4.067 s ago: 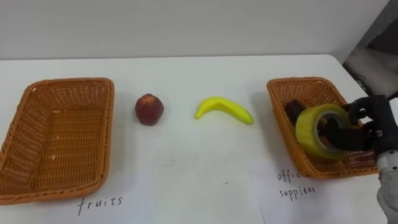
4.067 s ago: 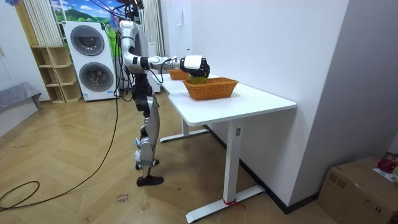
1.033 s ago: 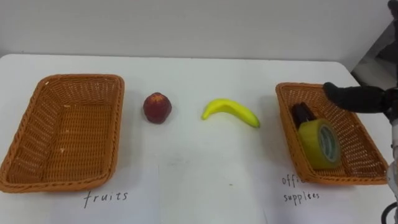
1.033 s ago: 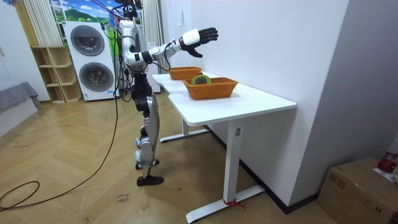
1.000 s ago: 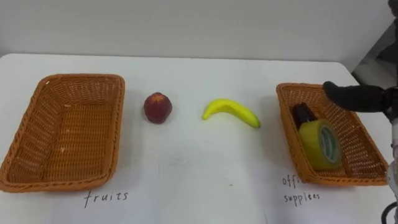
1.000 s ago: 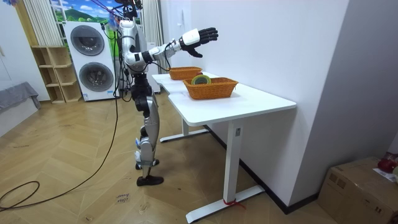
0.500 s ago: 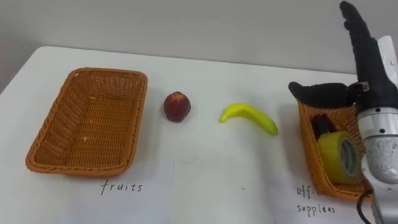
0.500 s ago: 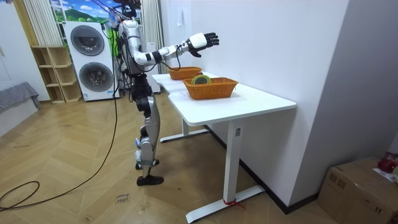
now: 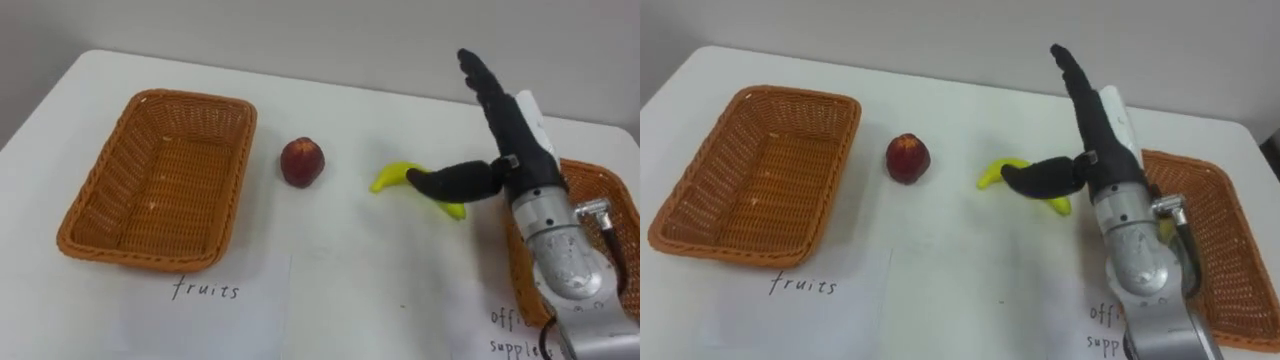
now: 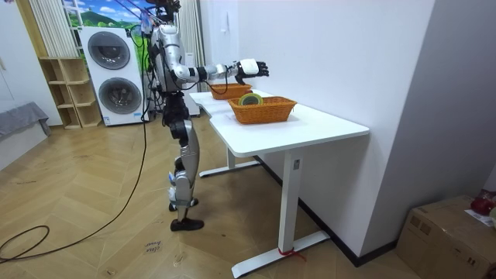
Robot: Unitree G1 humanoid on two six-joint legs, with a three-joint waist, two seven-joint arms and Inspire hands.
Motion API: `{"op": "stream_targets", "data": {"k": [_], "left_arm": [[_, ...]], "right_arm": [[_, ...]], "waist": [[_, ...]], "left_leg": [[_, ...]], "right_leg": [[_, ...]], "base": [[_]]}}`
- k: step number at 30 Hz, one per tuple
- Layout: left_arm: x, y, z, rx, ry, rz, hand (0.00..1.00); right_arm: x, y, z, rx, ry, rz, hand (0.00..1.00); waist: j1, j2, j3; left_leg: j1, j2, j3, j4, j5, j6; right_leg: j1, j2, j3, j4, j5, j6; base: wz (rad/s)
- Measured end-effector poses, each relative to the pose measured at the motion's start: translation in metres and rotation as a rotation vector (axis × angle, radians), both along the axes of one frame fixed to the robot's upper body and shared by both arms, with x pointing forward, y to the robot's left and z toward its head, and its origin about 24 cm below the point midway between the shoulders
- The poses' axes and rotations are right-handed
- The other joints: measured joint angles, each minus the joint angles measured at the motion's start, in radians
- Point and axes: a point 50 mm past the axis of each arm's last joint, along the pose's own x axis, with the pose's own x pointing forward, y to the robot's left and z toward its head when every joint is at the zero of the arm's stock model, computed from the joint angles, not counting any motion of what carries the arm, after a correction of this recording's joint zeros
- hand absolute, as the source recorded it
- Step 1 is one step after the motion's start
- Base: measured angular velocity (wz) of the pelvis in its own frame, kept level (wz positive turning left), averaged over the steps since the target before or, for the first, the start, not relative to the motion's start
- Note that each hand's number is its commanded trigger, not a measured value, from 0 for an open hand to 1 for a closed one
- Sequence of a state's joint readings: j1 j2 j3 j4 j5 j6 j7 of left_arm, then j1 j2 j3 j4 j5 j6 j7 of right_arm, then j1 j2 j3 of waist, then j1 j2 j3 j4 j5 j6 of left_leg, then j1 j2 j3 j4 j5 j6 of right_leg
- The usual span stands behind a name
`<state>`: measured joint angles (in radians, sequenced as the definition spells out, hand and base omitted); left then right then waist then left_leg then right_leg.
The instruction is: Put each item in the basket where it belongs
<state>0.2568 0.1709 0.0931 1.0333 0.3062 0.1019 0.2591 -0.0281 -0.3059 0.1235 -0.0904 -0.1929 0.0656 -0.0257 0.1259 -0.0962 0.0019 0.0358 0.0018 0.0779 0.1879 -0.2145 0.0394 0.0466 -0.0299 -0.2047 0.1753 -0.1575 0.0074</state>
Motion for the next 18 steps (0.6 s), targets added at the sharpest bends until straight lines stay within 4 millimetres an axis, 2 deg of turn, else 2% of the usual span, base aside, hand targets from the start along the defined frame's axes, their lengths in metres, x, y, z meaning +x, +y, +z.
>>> {"op": "stream_targets", "data": {"k": [5, 13, 18], "left_arm": [[0.0035, 0.0000, 0.0003, 0.005, -0.010, -0.002, 0.00], [0.0042, 0.0003, 0.0005, 0.013, -0.014, -0.002, 0.00], [0.0044, 0.0000, 0.0004, 0.011, -0.015, -0.002, 0.00]], "right_arm": [[0.0001, 0.0026, -0.0024, -0.004, 0.019, 0.024, 0.00], [0.0044, 0.0014, -0.0080, -0.012, 0.050, 0.028, 0.00], [0.0046, 0.0022, -0.0093, -0.030, 0.066, 0.050, 0.00]], "waist": [[0.015, 0.009, -0.0039], [0.019, 0.012, 0.0070], [0.020, 0.008, 0.0064]], "left_leg": [[-0.027, 0.000, 0.000, 0.002, 0.000, 0.000], [-0.027, 0.000, 0.001, 0.003, 0.001, 0.000], [-0.026, 0.000, 0.001, 0.001, 0.000, 0.000]], "right_leg": [[-0.024, 0.001, -0.001, -0.005, 0.002, -0.004], [-0.028, 0.000, 0.001, -0.006, 0.002, -0.004], [-0.028, 0.000, 0.000, -0.006, 0.002, -0.004]], "base": [[0.00], [0.00], [0.00]]}}
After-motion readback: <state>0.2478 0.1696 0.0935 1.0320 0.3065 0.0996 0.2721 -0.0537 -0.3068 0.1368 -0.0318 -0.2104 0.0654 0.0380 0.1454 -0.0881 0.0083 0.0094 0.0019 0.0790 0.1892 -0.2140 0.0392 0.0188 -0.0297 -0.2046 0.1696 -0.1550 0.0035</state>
